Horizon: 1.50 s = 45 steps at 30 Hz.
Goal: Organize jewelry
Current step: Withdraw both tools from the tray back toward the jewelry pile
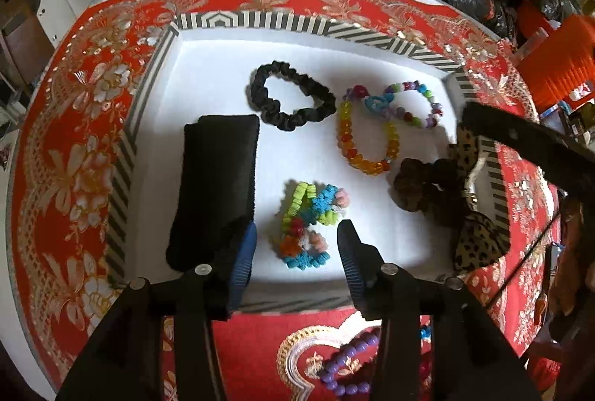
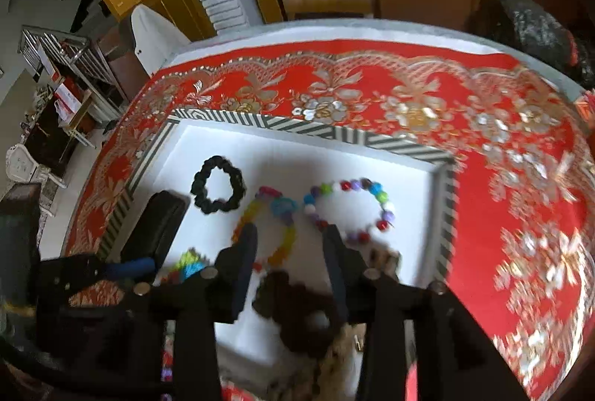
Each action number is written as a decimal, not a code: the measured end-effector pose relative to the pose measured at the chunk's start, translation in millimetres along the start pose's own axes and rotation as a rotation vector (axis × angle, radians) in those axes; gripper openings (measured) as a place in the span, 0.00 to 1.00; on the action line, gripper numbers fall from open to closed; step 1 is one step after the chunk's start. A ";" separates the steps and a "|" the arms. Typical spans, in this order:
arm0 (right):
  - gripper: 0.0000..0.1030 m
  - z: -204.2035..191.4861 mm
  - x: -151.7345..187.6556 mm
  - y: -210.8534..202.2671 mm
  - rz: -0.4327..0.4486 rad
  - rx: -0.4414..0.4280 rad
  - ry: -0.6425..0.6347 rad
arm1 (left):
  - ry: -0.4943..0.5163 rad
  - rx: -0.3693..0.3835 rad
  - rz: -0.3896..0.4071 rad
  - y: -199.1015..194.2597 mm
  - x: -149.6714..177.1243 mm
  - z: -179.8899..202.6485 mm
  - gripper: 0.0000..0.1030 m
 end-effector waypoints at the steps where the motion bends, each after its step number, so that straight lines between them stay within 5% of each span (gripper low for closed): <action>1: 0.39 0.1 4.0 -8.5 0.008 -0.002 0.003 | -0.003 -0.004 0.005 -3.6 0.9 -0.1 0.27; 13: 0.50 -20.5 69.8 -94.7 0.109 0.018 0.010 | 0.005 -0.058 0.123 -63.9 28.0 4.1 0.27; 30: 0.53 -53.7 146.1 -134.3 0.142 0.029 0.022 | 0.071 -0.132 0.175 -101.3 89.0 5.7 0.27; 45: 0.56 -59.7 183.5 -138.4 0.127 0.069 0.042 | 0.085 -0.135 0.199 -112.2 108.9 -3.1 0.27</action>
Point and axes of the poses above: each gripper's, at about its wrist camera, not at the fingertips, and y roughly the way its jaws point, z to its right, x to its underside, the point moved 5 cm from there along y, roughly the way its jaws point, and after that the axes turned 3 degrees about -z, right-handed, at the moved point
